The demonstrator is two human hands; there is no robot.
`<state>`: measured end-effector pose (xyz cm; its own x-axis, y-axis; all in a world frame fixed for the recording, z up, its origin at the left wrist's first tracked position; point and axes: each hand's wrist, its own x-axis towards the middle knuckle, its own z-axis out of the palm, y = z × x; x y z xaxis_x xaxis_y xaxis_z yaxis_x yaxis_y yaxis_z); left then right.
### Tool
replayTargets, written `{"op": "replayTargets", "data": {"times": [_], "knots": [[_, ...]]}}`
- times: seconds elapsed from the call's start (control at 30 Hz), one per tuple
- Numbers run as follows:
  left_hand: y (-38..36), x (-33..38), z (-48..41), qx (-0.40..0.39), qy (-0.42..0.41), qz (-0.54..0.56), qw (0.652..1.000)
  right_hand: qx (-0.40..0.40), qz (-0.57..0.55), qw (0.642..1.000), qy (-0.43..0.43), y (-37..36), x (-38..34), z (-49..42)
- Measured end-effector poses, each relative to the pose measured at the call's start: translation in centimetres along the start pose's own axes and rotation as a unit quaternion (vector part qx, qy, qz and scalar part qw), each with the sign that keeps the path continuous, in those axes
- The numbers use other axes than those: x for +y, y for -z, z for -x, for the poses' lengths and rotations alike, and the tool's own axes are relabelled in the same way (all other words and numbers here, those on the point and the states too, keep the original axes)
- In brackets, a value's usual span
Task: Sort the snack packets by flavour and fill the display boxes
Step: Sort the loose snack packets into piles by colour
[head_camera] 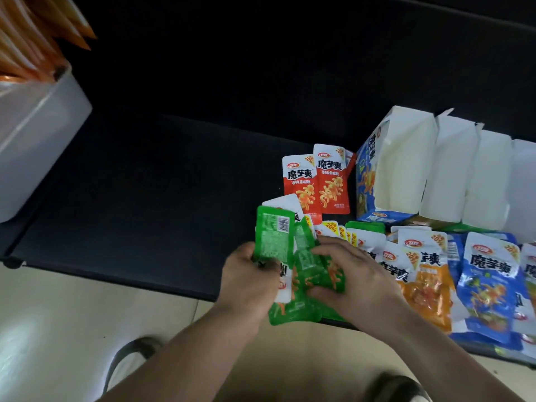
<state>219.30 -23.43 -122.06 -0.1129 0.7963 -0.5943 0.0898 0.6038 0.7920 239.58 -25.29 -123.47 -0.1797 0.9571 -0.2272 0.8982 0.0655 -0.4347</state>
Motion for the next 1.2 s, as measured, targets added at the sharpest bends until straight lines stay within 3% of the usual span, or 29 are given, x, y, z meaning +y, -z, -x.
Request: {"op": "replayTargets", "data": {"times": [0.1, 0.17, 0.43, 0.57, 0.8, 0.97, 1.1, 1.2], "knots": [[-1.6, -0.9, -0.3, 0.016, -0.060, -0.084, 0.995, 0.003, -0.021, 1.000, -0.010, 0.0, -0.1, 0.2], [-2.3, -0.9, -0.2, 0.010, -0.074, -0.084, 0.994, 0.009, -0.043, 0.999, -0.017, -0.1, 0.1, 0.5], [-3.9, 0.4, -0.1, -0.007, -0.020, 0.022, 1.000, -0.008, -0.112, 0.993, -0.033, 0.0, 0.5, 1.4], [-3.9, 1.2, -0.2, -0.036, 0.000, 0.003, 0.999, -0.020, -0.116, 0.992, -0.045, 0.1, 0.5, 1.4], [-4.6, 2.0, 0.8, -0.112, -0.040, -0.064, 0.991, 0.021, -0.202, 0.977, -0.057, 0.4, 0.8, 1.5], [-4.3, 3.5, 2.3, -0.113, -0.094, -0.046, 0.988, 0.188, -0.314, 0.925, -0.103, 2.9, -0.5, 2.4], [-5.2, 5.8, 4.3, -0.169, -0.111, -0.039, 0.979, 0.123, -0.452, 0.874, -0.125, 5.8, -1.5, 4.2], [-7.1, 7.1, 5.2, -0.187, -0.121, -0.075, 0.972, 0.158, -0.444, 0.867, -0.162, 6.9, -0.5, 5.3]]}}
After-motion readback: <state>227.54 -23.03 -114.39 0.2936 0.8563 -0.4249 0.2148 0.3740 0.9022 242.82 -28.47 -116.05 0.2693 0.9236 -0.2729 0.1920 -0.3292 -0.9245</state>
